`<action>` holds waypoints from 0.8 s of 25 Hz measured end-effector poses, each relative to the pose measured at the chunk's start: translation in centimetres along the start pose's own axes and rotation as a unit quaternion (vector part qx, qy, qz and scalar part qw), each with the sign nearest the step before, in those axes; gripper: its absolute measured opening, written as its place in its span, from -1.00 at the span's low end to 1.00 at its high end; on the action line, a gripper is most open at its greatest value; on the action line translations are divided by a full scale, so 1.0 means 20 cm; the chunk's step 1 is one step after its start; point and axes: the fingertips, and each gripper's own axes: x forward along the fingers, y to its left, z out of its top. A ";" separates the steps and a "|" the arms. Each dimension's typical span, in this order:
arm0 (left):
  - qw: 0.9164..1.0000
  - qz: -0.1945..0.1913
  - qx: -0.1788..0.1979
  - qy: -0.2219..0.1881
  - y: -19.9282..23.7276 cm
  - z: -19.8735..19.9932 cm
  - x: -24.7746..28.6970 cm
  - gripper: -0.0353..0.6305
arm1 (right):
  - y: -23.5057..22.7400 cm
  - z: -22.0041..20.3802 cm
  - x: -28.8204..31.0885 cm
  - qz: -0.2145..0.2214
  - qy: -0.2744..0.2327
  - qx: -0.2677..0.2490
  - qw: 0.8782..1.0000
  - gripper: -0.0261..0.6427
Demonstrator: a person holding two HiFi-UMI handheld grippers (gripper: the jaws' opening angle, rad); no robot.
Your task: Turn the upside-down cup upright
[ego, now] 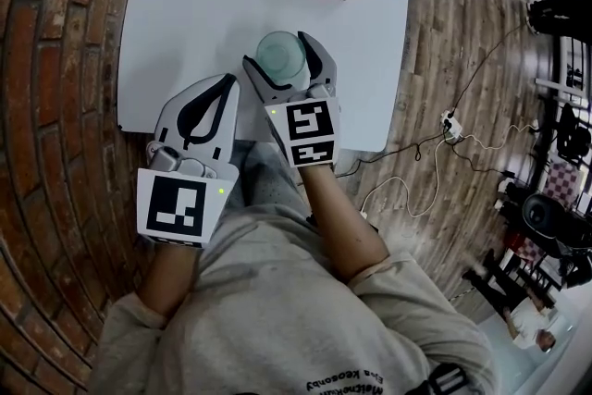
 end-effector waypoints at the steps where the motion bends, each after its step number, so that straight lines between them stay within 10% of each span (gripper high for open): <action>1: 1.000 0.001 0.002 -0.001 0.00 0.01 0.00 -0.86 | 0.00 0.00 0.00 -0.001 0.000 -0.001 1.000 0.23; 8: 1.000 0.002 0.009 -0.007 -0.04 0.06 -0.03 -0.86 | -0.03 0.09 -0.04 0.007 -0.033 0.019 0.999 0.23; 20: 1.000 0.001 0.021 -0.008 -0.08 0.06 -0.03 -0.86 | -0.09 0.17 -0.14 0.061 -0.126 0.207 0.968 0.23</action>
